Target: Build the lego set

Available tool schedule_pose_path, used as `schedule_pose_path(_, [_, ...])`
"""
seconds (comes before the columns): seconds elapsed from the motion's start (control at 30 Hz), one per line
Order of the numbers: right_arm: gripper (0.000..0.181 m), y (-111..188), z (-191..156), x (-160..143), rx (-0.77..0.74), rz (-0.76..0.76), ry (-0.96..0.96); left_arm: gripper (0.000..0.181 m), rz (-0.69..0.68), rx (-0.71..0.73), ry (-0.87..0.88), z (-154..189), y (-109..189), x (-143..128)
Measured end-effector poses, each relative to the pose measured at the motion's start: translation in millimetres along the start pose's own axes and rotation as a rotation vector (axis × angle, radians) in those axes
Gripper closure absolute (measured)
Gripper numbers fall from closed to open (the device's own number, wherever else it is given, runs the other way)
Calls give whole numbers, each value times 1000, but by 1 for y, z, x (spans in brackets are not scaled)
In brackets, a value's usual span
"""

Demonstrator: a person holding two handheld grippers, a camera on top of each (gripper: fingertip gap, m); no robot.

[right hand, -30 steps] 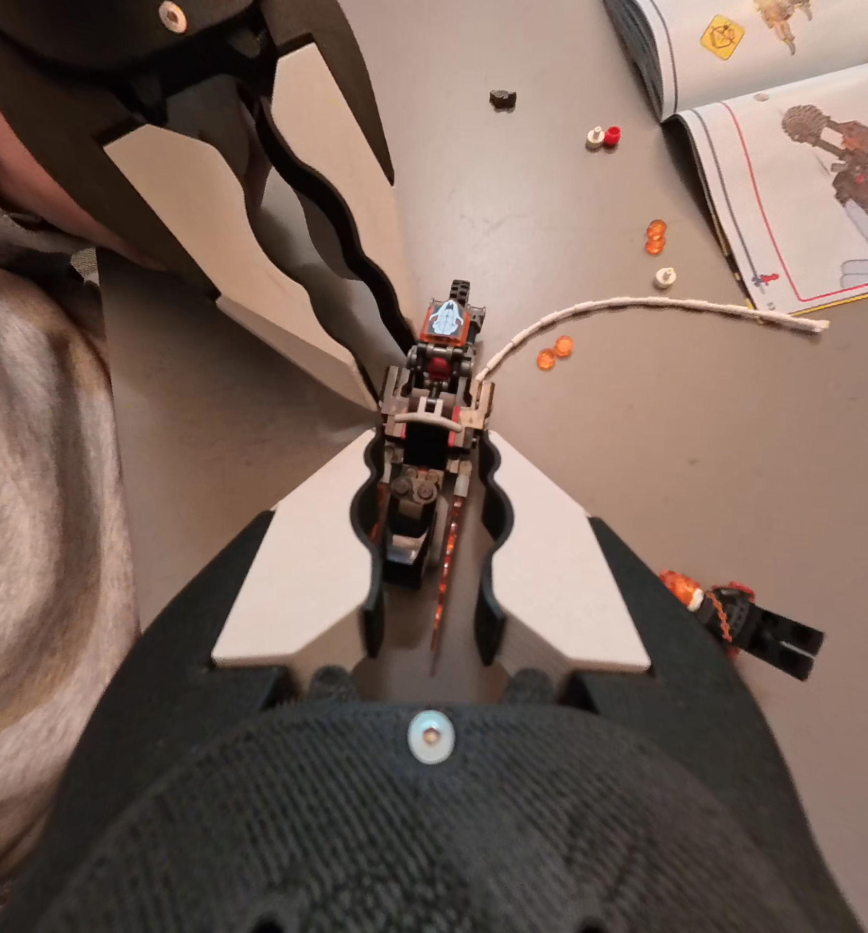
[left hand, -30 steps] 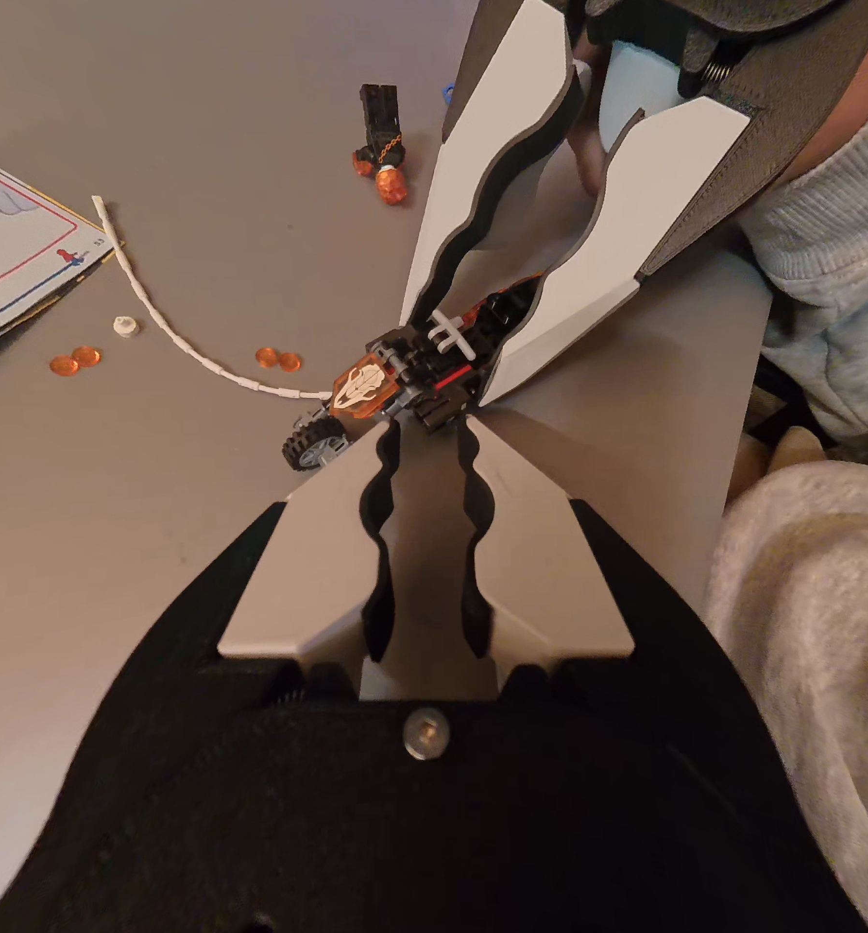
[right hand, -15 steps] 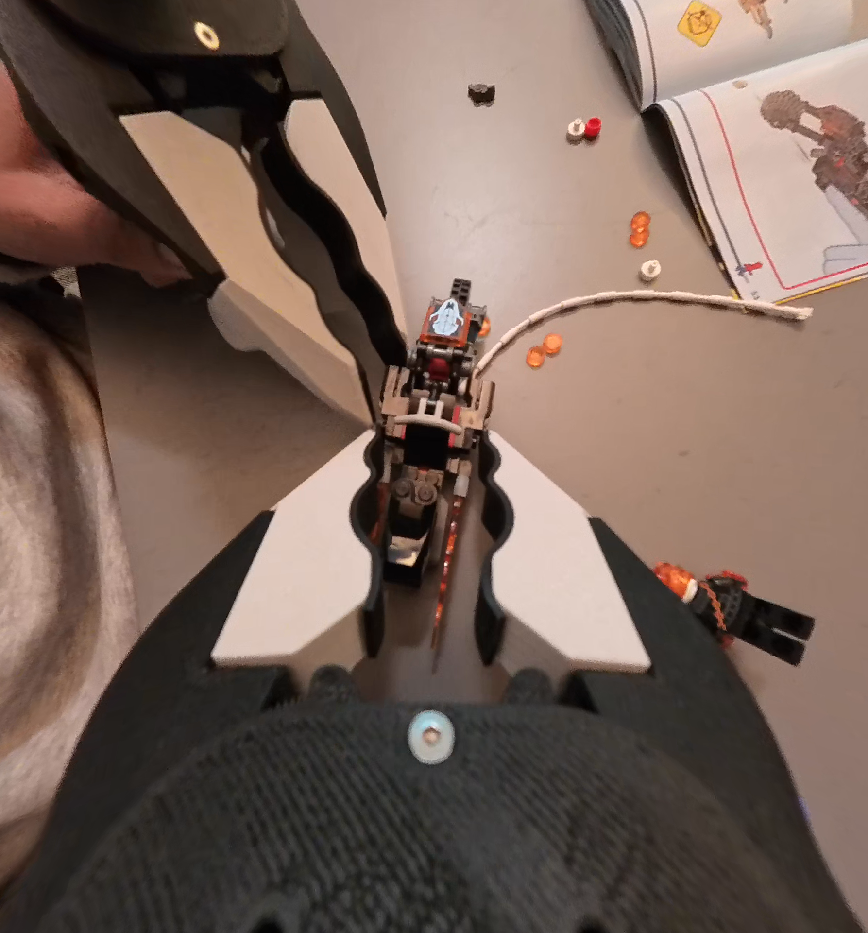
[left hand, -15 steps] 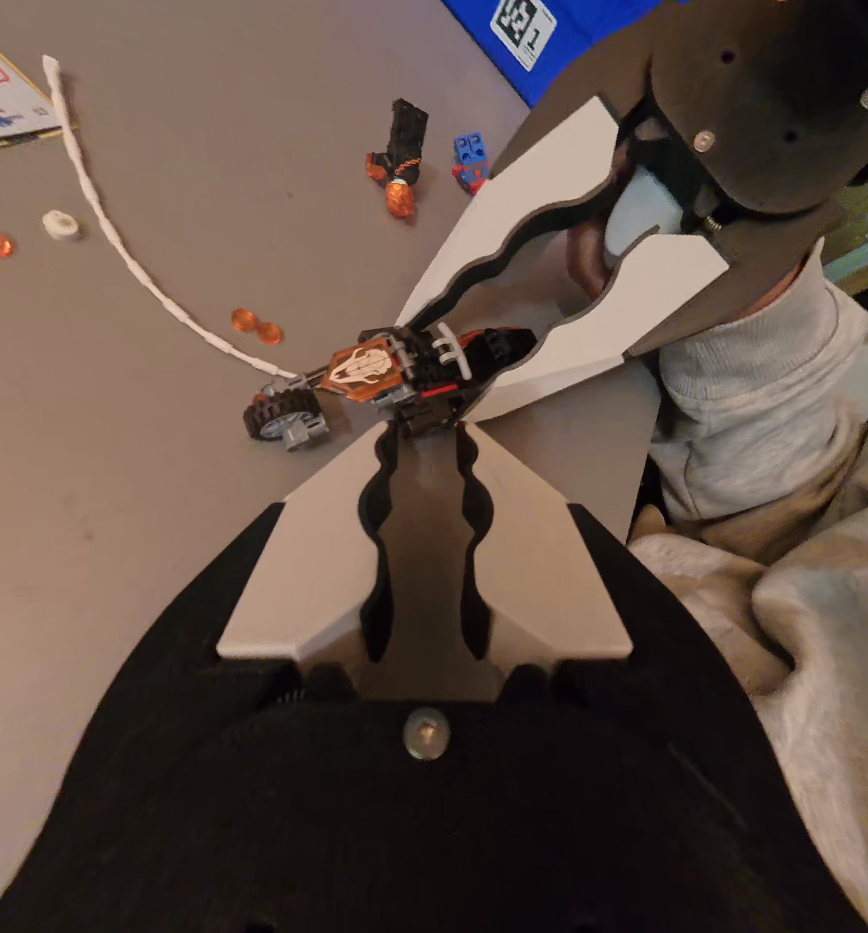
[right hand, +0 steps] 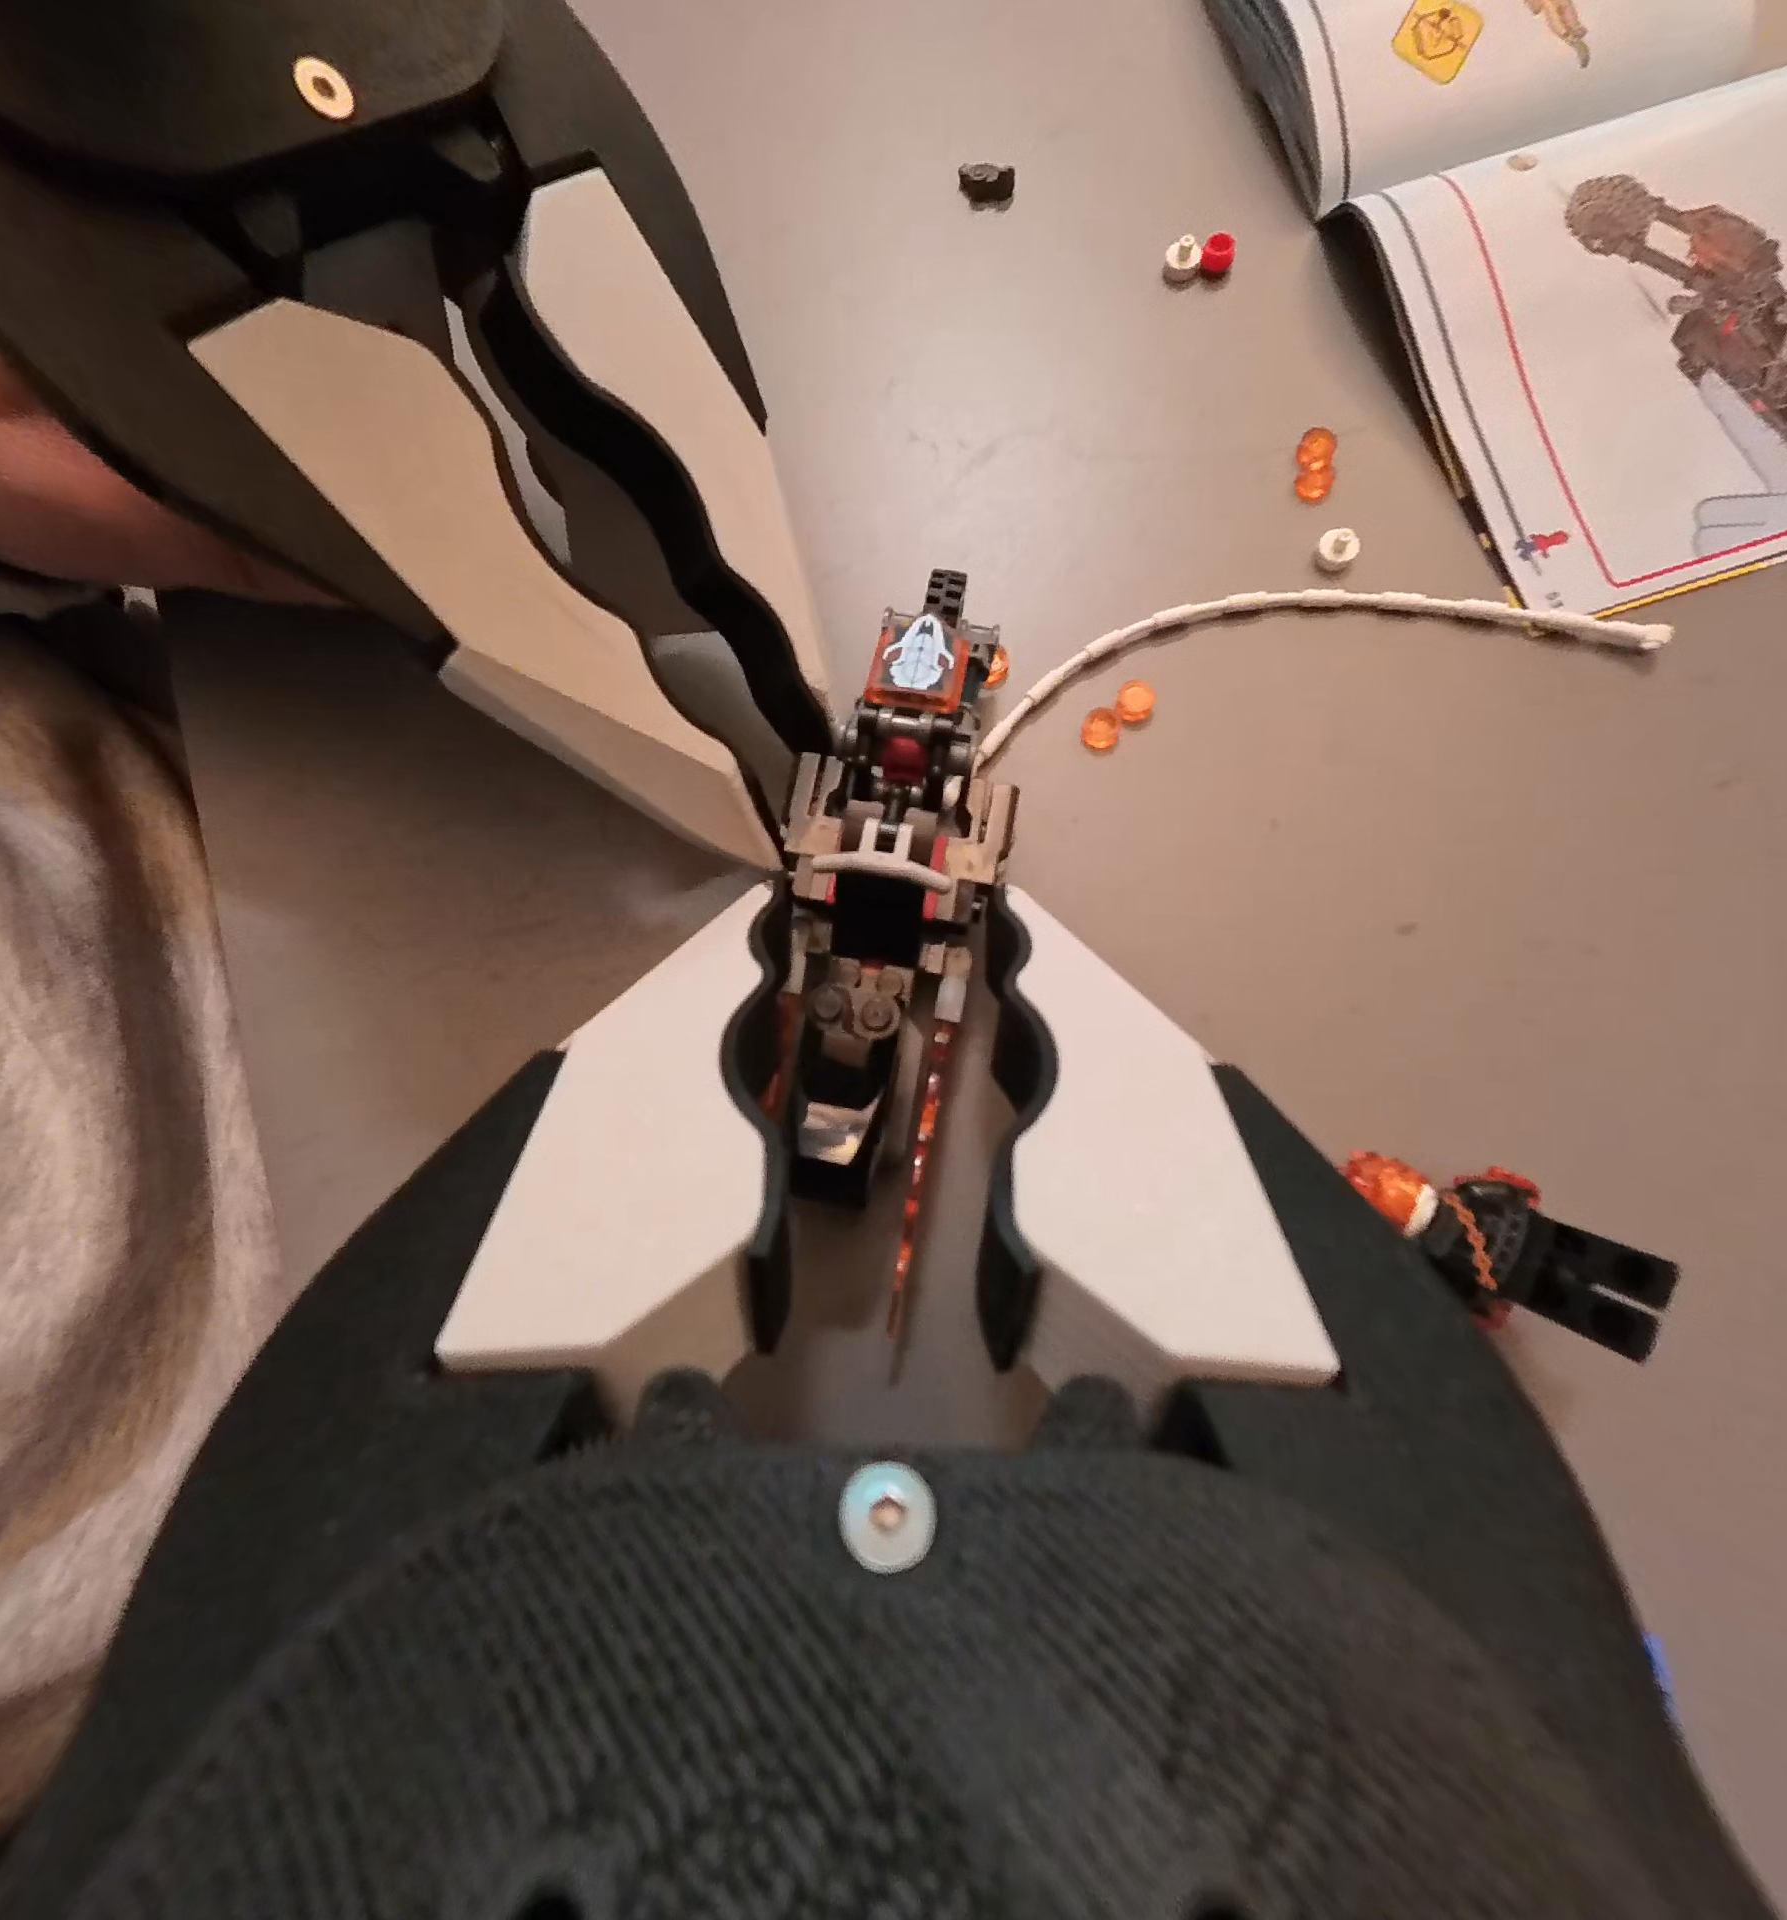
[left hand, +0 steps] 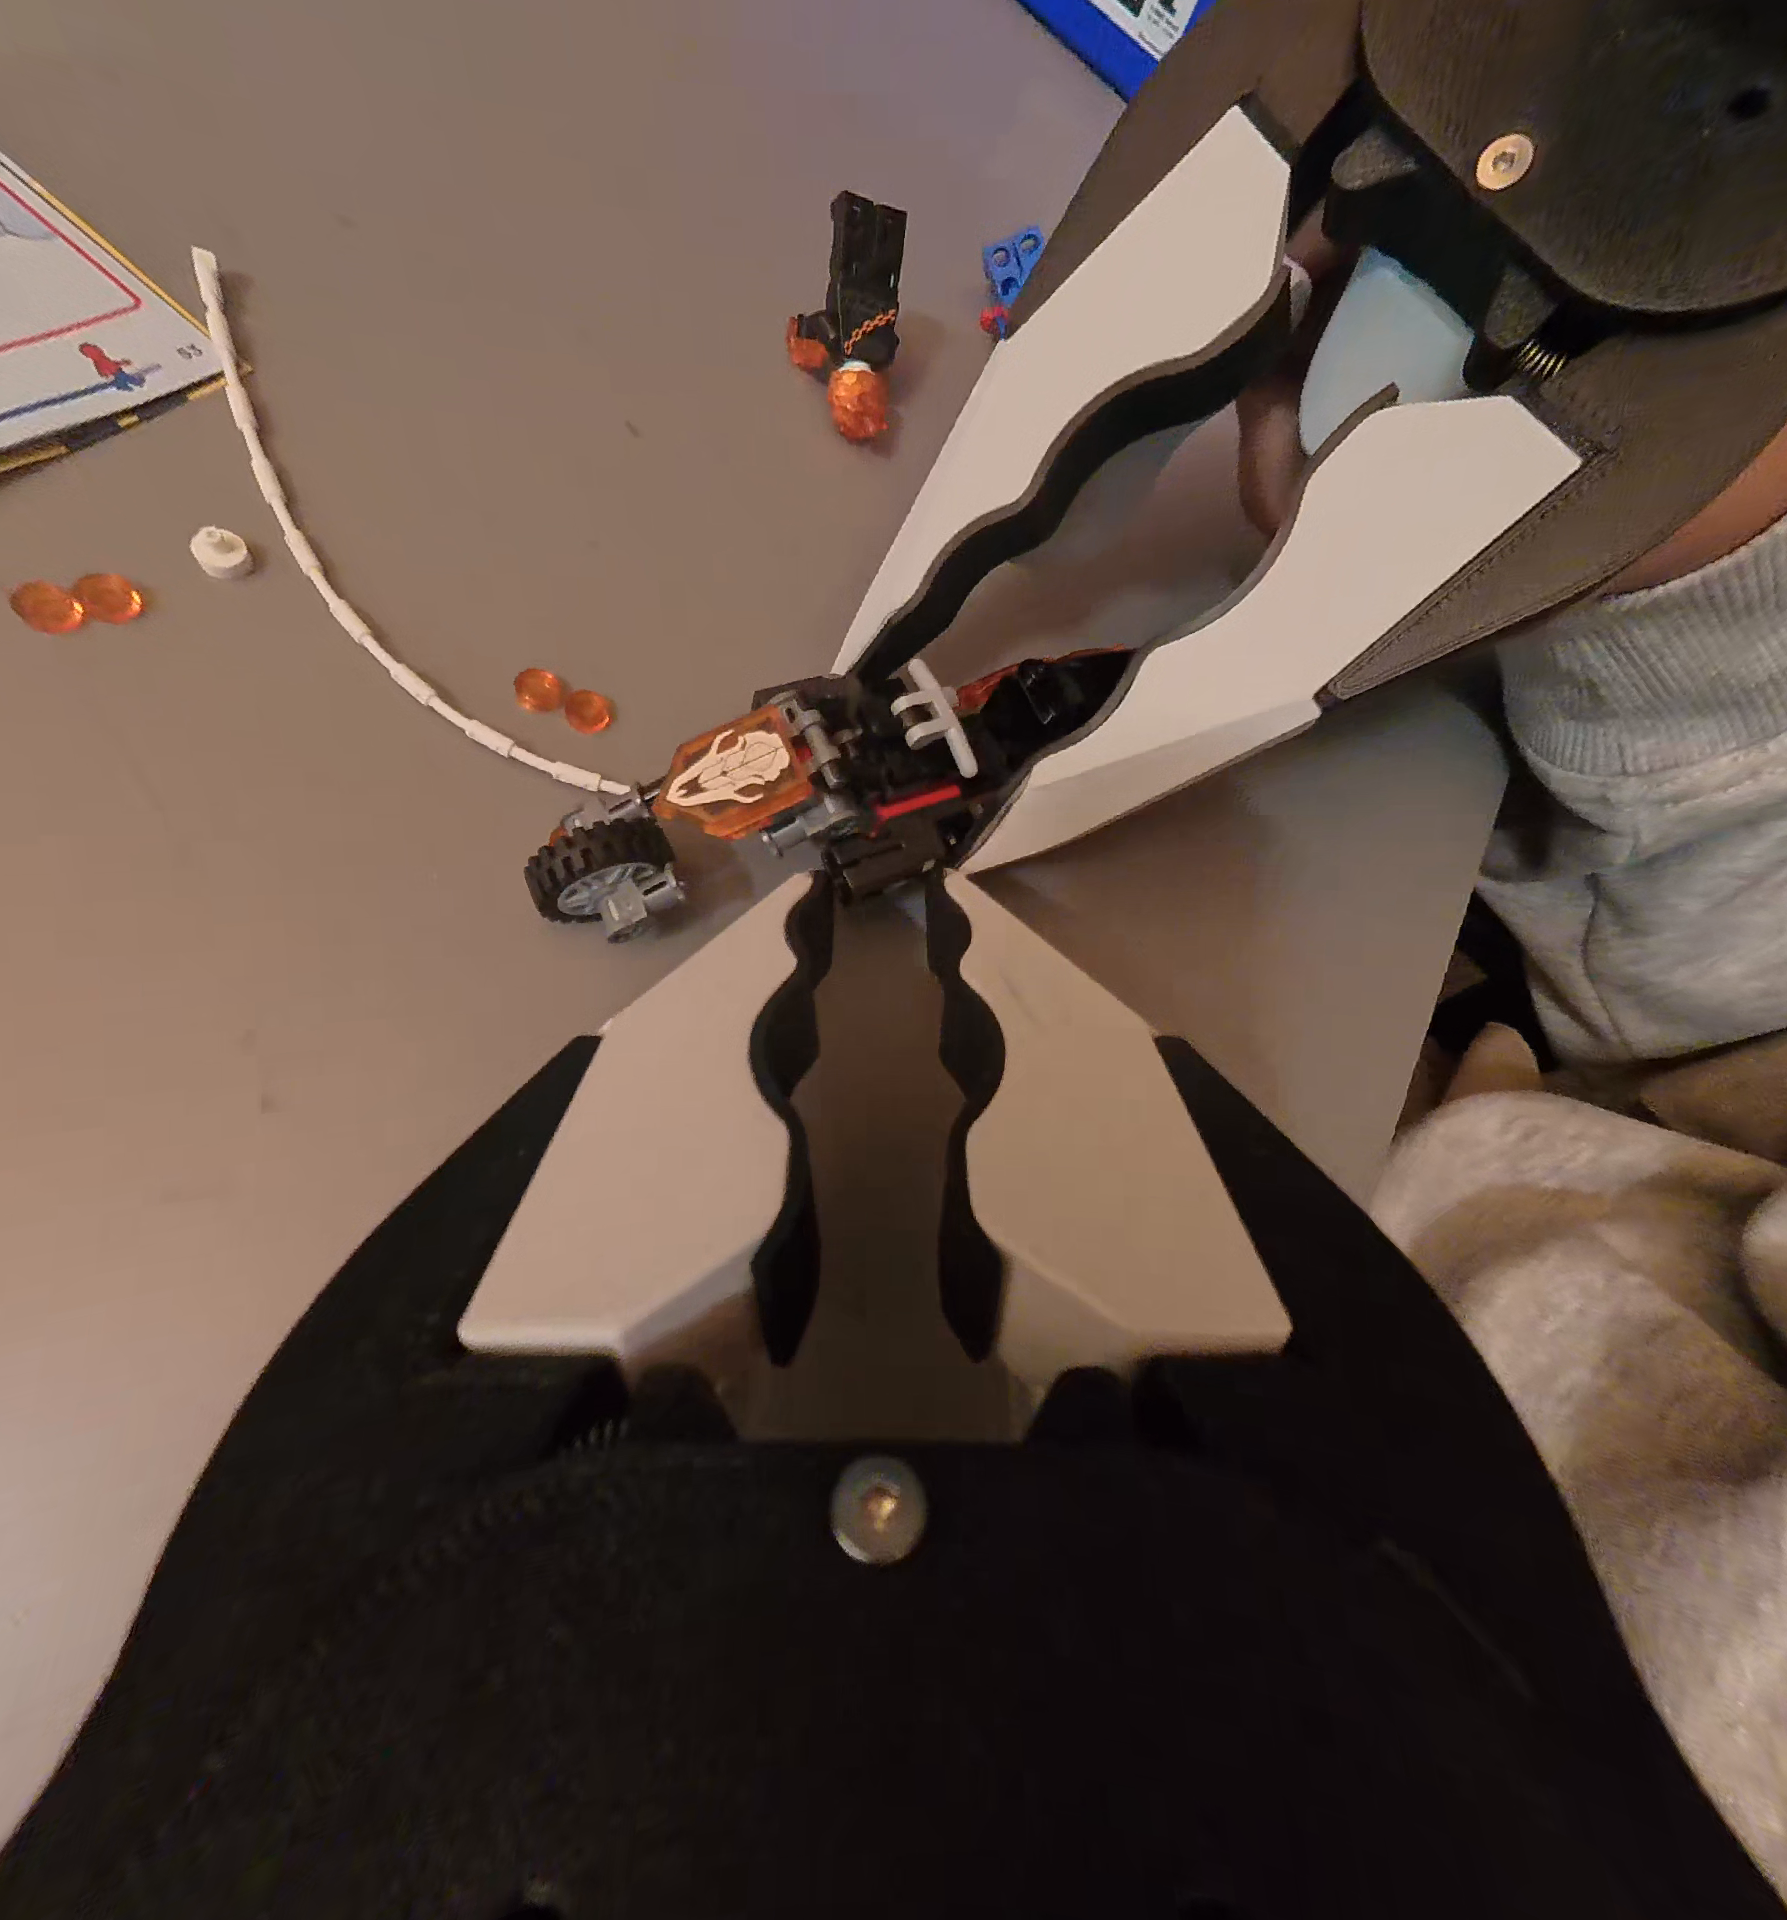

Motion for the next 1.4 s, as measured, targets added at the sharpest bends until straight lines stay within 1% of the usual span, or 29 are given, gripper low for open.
schedule_pose_path(0.07, [145, 0, 0, 0, 0, 0, 0, 168, -3, 5, 0, 0, 0, 0])
schedule_pose_path(0.1, [145, 0, 0, 0, 3, 0, -2, 180, -12, 34, -9, -3, 0, -1])
schedule_pose_path(0.17, [145, 1, 0, 0, 10, 2, -7, 181, -22, 43, -42, -4, 1, -1])
schedule_pose_path(0.33, [145, 1, 0, -1, 11, 2, -8, 181, -29, 38, -37, -4, 1, -2])
schedule_pose_path(0.37, [145, 1, 0, -1, 10, 2, -7, 179, -31, 21, -34, -2, 0, -2])
schedule_pose_path(0.43, [145, 0, 0, -1, 10, 4, -7, 164, -36, -25, -16, 1, 0, -3])
schedule_pose_path(0.5, [145, 0, 0, -1, 9, 4, -6, 158, -39, -43, -5, 2, -1, -4])
schedule_pose_path(0.73, [145, 0, 1, -1, 10, 5, -7, 156, -8, -42, 20, -1, 2, -1])
schedule_pose_path(0.97, [145, 0, 0, -1, 10, 3, -6, 166, -15, -25, 6, 0, 2, -2])
schedule_pose_path(1.03, [145, 1, 1, -1, 11, 3, -7, 176, -28, -2, -11, -2, 3, -3])
schedule_pose_path(1.1, [145, 1, 1, -1, 13, 4, -9, 181, -32, 3, -16, -3, 4, -4])
schedule_pose_path(1.17, [145, 0, 1, -1, 14, 6, -10, 177, -27, -17, -5, -2, 5, -4])
schedule_pose_path(1.23, [145, 0, 1, -1, 14, 6, -9, 159, -18, -54, 5, 2, 5, -4])
schedule_pose_path(1.27, [145, 0, 1, -1, 13, 6, -9, 156, -11, -61, 8, 3, 4, -3])
schedule_pose_path(1.33, [145, 0, 1, -1, 12, 4, -8, 148, 3, -35, -2, 3, 4, -2])
schedule_pose_path(1.4, [145, 0, 0, -1, 10, 2, -6, 147, 14, -8, -3, 2, 4, -1])
Point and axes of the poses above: each gripper's, where its closed fingertips meet, y back along the fingers, x out of its top, z = x × y across the jaws, the point moved 6 cm from there along y, back along the fingers, and after that the axes turned 7 degrees about z, right-handed, at the moved point
